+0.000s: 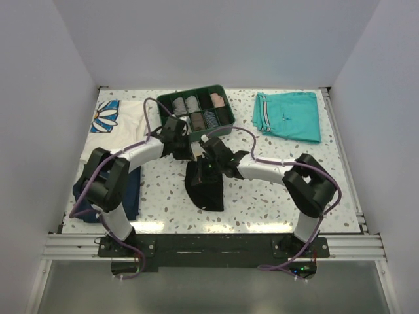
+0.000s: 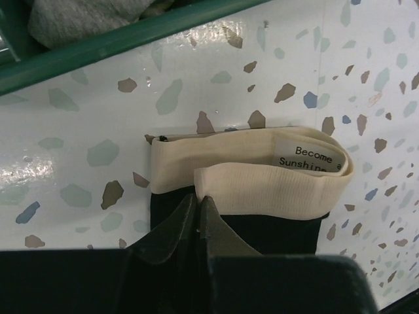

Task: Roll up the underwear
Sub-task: Fold the underwear at the center of the board.

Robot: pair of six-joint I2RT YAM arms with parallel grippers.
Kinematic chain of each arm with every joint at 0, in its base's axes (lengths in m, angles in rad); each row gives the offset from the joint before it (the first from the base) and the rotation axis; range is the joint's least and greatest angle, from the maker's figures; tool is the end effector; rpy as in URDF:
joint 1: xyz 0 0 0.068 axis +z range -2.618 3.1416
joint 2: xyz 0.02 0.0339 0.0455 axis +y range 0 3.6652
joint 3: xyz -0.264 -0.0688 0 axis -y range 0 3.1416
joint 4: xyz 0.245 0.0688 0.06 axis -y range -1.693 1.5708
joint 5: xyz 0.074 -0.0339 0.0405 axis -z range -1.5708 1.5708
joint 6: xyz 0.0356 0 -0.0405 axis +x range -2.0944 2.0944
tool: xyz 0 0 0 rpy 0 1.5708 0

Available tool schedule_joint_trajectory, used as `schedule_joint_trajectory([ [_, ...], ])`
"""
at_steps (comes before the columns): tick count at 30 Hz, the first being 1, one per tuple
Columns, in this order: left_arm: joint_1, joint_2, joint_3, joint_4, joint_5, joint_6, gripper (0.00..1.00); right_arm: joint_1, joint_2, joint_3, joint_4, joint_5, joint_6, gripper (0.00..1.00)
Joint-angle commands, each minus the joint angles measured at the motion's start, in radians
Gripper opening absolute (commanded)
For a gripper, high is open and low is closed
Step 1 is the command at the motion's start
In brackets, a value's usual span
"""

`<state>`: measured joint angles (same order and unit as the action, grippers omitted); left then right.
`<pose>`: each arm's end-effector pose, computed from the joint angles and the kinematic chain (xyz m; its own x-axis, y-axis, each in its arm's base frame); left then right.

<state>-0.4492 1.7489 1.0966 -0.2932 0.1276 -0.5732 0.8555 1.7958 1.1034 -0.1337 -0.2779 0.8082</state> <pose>0.3240 -0.1612 0.1837 -0.8836 -0.1712 -0.4358 0.0222 0.9144 -0.4041 0.2413 0.2926 0.1810 -0.9462 -0.0289 -0.3223 -0.2370 0.7401 0.6294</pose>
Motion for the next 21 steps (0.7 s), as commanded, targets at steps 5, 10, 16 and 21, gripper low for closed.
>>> schedule_joint_trajectory([
  [5, 0.02, 0.043, 0.02, 0.049, -0.003, 0.047, 0.0, 0.008, 0.056, 0.069, 0.08, -0.024, 0.014, 0.0],
  [10, 0.023, 0.04, 0.019, 0.052, -0.011, 0.047, 0.0, 0.013, 0.088, 0.087, 0.089, -0.033, 0.02, 0.0],
  [16, 0.027, 0.032, 0.016, 0.058, -0.014, 0.047, 0.0, 0.011, 0.102, 0.082, 0.112, -0.029, 0.028, 0.0],
  [21, 0.027, -0.009, 0.005, 0.063, -0.026, 0.044, 0.0, 0.011, 0.077, 0.064, 0.131, -0.014, 0.026, 0.0],
])
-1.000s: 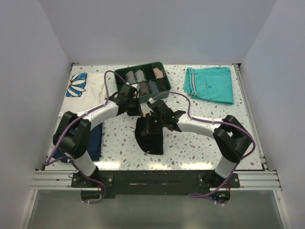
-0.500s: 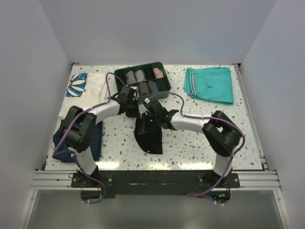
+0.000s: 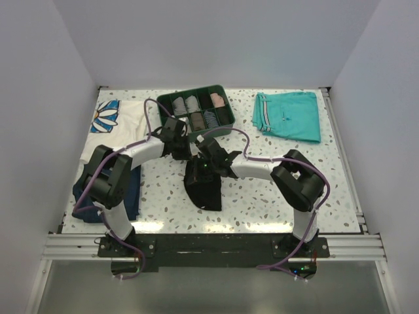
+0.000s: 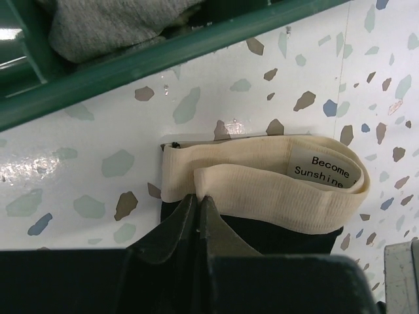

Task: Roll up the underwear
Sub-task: Fold the underwear at the center of the board.

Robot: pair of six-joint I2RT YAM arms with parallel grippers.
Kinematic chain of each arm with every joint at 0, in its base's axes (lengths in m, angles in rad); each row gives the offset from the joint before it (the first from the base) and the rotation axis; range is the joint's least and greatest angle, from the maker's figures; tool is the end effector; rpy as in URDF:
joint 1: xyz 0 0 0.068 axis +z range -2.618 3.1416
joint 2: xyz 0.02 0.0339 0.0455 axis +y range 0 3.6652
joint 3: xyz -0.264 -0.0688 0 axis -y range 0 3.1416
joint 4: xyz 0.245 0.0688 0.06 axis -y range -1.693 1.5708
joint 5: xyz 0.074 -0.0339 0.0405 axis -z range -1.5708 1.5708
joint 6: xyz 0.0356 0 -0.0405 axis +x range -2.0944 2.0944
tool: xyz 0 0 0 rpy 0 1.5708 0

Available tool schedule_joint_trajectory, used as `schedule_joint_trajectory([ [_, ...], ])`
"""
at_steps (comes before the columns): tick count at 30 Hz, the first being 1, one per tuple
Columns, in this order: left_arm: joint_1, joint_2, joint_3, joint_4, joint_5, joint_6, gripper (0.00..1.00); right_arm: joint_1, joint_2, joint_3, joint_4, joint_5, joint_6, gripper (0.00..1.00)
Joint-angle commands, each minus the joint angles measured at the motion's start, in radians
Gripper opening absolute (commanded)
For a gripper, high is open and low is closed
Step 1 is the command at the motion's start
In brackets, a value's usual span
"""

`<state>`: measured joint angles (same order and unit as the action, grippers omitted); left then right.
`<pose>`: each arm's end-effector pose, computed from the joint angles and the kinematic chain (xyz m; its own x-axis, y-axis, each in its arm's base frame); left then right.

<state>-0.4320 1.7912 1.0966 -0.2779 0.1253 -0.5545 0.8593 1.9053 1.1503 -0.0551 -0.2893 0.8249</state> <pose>0.3304 -0.1573 0.1701 -0.8903 -0.1648 -0.4245 0.0124 0.9231 -0.3843 0.2540 0.3102 0.1604 -0.9485 -0.0221 -0.3161 -0.2324 0.7266 0.6466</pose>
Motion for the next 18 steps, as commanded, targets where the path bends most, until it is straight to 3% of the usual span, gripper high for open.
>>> schedule_joint_trajectory([
  [1, 0.012, -0.055, 0.006, 0.04, -0.029, 0.025, 0.0, 0.009, -0.034, 0.011, 0.051, 0.001, 0.011, 0.0],
  [18, 0.019, -0.055, -0.012, 0.031, -0.102, 0.014, 0.0, 0.007, 0.011, 0.054, 0.084, -0.001, 0.005, 0.0],
])
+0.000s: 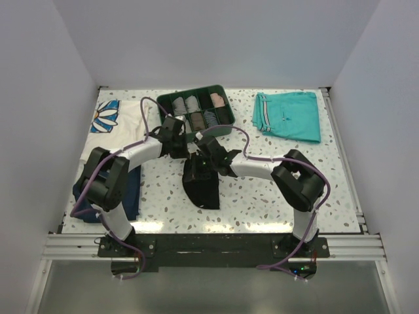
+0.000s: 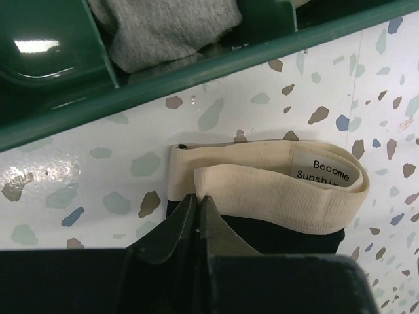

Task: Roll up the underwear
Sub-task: Fold the underwear at the center of the board.

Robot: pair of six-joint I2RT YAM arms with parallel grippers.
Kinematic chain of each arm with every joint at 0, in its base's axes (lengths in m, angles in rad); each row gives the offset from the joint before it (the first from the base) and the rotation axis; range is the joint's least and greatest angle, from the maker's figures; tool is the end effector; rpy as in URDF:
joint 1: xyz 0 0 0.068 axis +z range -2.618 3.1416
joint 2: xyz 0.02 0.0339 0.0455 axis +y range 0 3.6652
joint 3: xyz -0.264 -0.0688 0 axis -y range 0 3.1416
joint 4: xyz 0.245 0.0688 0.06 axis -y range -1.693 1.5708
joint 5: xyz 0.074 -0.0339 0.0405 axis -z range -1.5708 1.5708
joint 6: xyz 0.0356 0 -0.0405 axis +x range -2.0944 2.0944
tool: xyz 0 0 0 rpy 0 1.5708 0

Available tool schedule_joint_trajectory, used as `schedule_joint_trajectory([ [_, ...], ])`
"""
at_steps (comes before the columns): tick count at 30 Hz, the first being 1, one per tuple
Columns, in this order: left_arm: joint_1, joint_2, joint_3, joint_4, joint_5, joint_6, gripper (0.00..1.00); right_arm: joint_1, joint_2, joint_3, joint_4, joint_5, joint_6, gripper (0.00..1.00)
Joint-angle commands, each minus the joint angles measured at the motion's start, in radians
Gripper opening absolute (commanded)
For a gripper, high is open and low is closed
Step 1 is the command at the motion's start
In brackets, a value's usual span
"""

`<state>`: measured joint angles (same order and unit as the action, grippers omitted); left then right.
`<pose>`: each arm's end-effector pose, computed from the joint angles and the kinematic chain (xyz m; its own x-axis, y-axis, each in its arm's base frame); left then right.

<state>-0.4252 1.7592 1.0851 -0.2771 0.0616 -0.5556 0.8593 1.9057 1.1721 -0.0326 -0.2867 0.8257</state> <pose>0.3288 -0.1513 0.1776 -0.8644 -0.1865 -0.4669 -0.0137 0.9371 -0.3489 0.2580 0.3147 0.1684 -0.9388 -0.0092 -0.3444 -0.2500 0.7060 0.6626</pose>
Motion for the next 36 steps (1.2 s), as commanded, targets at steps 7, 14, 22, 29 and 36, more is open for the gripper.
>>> schedule_joint_trajectory([
  [7, 0.016, -0.009, 0.01, 0.019, -0.046, 0.014, 0.04, 0.009, 0.046, 0.032, 0.077, -0.025, 0.012, 0.11],
  [14, 0.017, -0.061, 0.036, 0.0, -0.06, 0.023, 0.29, 0.007, -0.068, -0.02, 0.083, -0.019, -0.06, 0.47],
  [22, 0.019, -0.105, 0.053, -0.03, -0.059, 0.028, 0.56, -0.006, -0.374, -0.1, -0.187, 0.25, -0.192, 0.59],
  [29, 0.02, -0.096, 0.035, -0.054, -0.056, 0.033, 0.59, -0.017, -0.508, -0.189, -0.297, 0.342, -0.183, 0.52],
  [36, 0.028, -0.095, -0.043, 0.032, 0.032, 0.026, 0.63, -0.032, -0.484, -0.247, -0.293, 0.317, -0.168, 0.42],
])
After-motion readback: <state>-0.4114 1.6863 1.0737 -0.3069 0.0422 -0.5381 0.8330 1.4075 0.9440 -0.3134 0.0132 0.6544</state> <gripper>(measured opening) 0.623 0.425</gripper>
